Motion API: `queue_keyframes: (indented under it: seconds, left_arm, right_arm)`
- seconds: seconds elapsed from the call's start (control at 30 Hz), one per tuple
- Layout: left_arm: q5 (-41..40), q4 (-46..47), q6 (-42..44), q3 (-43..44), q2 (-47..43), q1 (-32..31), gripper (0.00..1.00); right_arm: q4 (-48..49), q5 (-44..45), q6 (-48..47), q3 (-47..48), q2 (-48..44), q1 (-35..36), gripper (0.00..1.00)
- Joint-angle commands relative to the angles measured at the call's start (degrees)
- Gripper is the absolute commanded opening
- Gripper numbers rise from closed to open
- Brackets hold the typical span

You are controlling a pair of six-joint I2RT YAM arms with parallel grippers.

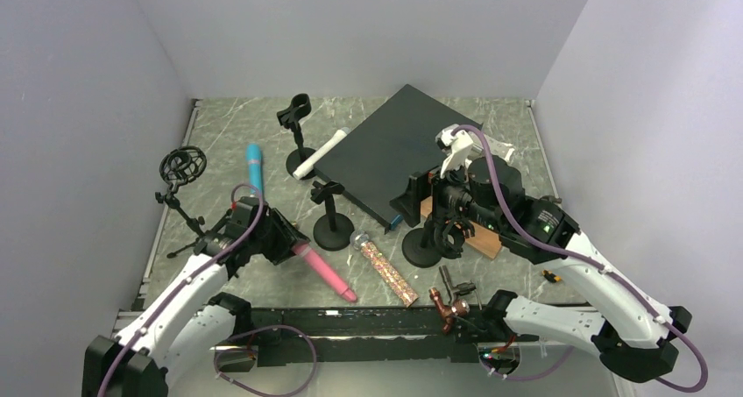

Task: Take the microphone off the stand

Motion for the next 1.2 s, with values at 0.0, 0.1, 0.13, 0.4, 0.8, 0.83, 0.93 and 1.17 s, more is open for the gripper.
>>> queue_keyframes:
  seconds: [0.0,0.1,0.13,0.4,0.8,0.83,0.93,1.17]
  left_arm:
    - [2.4,9.3,0.7,1.3,5.4,-0.6,0.00]
    - [1.2,10.2,2.2,1.7,8.4,-1.0,0.40]
    - [1.2,10.7,2.7,1.3,8.7,-1.0,0.46]
    - [2.1,13.7,5.5,1.5,10.3,-1.0,0.84]
    - [-3.7,-5.8,16.8,18.3,1.5,-0.8,0.99]
    - [-3.7,-7.6,19.7,20.4,0.7,-0.5,0.99]
    - [-0.9,-11.7,29.5,27.9,-0.7,2.7,0.99]
    - [-0.7,-25.3,40.2,49.6,2.6,17.0,1.00]
  right_arm:
    - [1.1,1.9,1.5,-1.1,-2.3,-0.1,1.00]
    - [1.5,2.2,1.7,-1.2,-1.9,-0.2,1.00]
    - [1.6,2.1,1.7,-1.2,-1.8,-0.1,1.00]
    - [2.5,2.5,2.1,-2.1,-1.8,-0.1,1.00]
    - [2.9,1.9,2.3,-2.4,-1.1,-0.1,1.00]
    - [3.1,1.8,2.2,-2.5,-0.9,-0.1,1.00]
    - [3.6,1.2,2.0,-2.5,-0.4,-0.1,1.00]
    - [4.1,0.0,1.8,-2.0,0.5,-0.1,1.00]
